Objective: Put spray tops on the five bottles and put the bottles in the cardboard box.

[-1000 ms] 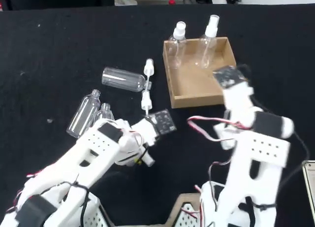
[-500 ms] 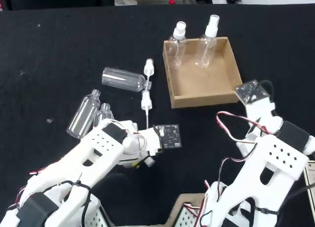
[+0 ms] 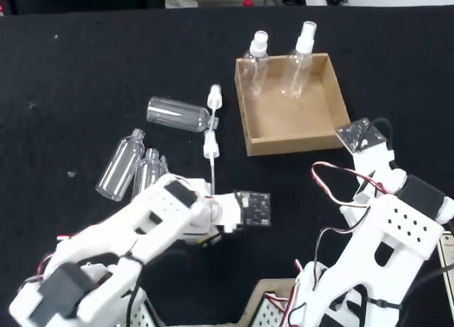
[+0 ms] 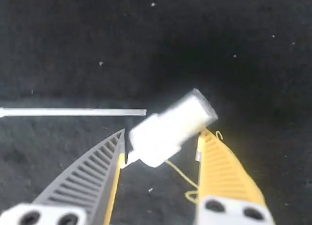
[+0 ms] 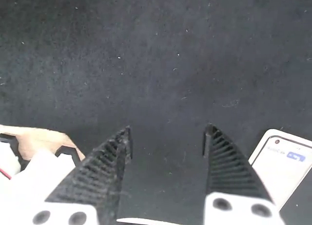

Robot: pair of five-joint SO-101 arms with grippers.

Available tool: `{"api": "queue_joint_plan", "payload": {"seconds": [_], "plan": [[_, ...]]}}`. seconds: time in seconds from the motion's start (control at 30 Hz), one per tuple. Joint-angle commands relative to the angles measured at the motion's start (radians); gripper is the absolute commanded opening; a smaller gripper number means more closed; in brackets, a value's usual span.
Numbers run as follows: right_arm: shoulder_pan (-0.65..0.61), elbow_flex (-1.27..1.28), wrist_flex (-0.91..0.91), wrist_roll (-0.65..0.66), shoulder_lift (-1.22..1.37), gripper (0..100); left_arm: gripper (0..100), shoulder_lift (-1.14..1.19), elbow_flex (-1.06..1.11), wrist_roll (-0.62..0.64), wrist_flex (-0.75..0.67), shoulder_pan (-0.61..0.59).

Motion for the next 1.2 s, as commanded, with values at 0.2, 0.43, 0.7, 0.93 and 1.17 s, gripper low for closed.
{"api": "queue_joint_plan", "payload": {"seconds": [0.2, 0.43, 0.7, 0.93, 1.17], "plan": [[0.015, 0.001, -0.018, 0.006, -0.030, 21.1, 23, 0.201, -0.173, -0.025, -0.014, 0.013], [0.011, 0.048, -0.025, 0.009, -0.031, 21.2, 18, 0.206, -0.173, -0.025, -0.020, 0.016], [0.011, 0.050, -0.025, 0.009, -0.031, 21.2, 9, 0.204, -0.194, -0.023, -0.021, 0.024], [0.015, 0.051, -0.025, 0.009, -0.031, 21.2, 9, 0.153, -0.295, 0.038, -0.011, 0.021], [0.011, 0.051, -0.025, 0.008, -0.031, 21.2, 9, -0.018, -0.282, 0.048, 0.195, 0.024]]}}
